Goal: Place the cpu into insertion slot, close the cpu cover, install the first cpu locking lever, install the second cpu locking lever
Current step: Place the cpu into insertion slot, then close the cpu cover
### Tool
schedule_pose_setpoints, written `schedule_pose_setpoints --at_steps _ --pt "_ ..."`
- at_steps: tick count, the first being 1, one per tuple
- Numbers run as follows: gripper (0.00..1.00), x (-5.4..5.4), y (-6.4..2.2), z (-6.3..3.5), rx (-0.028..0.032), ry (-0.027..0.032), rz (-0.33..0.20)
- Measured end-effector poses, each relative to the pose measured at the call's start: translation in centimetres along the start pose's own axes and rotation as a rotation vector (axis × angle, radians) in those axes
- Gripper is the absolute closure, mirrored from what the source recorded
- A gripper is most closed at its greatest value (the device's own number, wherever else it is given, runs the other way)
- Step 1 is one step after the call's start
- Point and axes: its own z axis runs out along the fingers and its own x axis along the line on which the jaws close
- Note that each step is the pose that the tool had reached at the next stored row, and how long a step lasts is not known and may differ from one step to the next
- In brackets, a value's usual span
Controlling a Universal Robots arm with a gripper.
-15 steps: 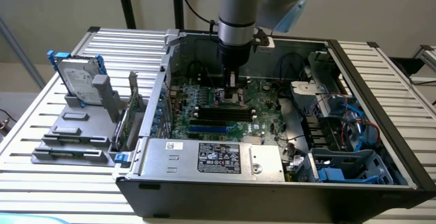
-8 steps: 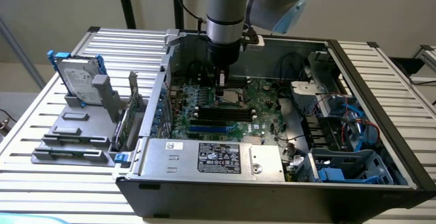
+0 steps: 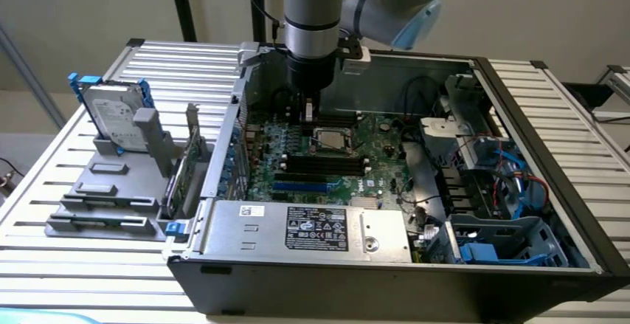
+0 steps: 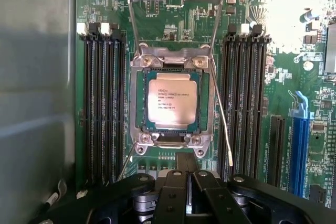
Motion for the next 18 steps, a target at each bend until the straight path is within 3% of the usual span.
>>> schedule_pose_setpoints --at_steps 14,18 --pt "0.89 0.0 0.06 -0.01 0.0002 -0.0003 0.0" --pt "0.89 0.0 1.18 -0.13 0.0015 -0.0002 0.0"
